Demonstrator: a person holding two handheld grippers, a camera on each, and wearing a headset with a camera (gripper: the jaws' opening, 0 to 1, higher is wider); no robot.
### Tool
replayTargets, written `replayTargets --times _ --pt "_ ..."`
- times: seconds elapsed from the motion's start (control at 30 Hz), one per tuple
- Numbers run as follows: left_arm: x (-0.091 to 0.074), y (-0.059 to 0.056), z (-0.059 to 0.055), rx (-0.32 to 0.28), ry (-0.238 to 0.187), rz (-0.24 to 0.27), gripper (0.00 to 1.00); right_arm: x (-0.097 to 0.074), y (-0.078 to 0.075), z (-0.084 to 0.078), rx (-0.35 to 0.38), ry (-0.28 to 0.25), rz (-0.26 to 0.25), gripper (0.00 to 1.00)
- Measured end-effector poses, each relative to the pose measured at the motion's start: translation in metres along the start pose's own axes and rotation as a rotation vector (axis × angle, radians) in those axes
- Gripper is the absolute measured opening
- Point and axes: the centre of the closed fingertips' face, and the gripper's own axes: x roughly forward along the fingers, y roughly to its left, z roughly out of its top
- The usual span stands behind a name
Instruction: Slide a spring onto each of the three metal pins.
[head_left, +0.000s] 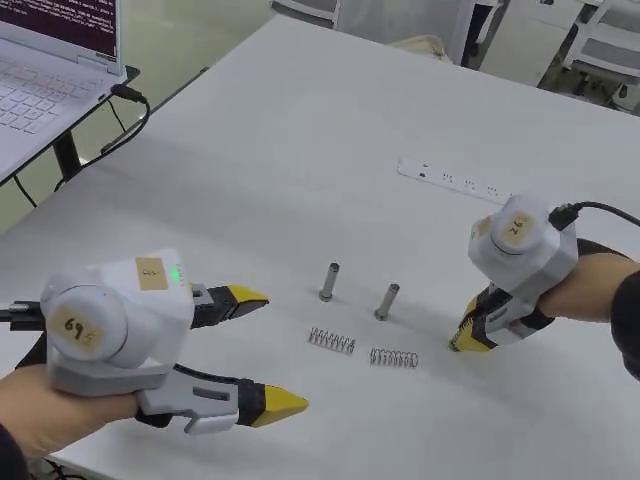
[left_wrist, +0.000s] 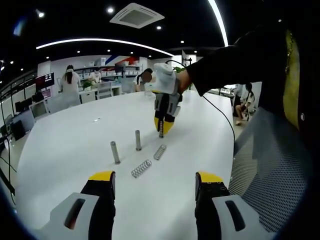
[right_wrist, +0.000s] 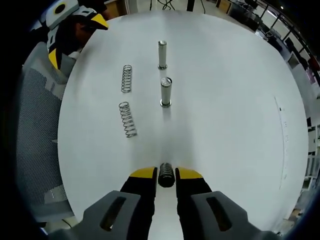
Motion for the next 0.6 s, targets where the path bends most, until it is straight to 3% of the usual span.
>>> replayTargets --times 0.27,0.6 --pt "0.000 -0.001 0.000 0.003 0.003 -0.003 0.60 -0.003 0.002 0.002 -0.007 -0.015 -0.004 0.16" --pt "0.000 -0.003 0.002 0.006 0.003 -0.004 0.60 -0.013 0.007 0.018 -0.050 -0.050 -0.004 0.19"
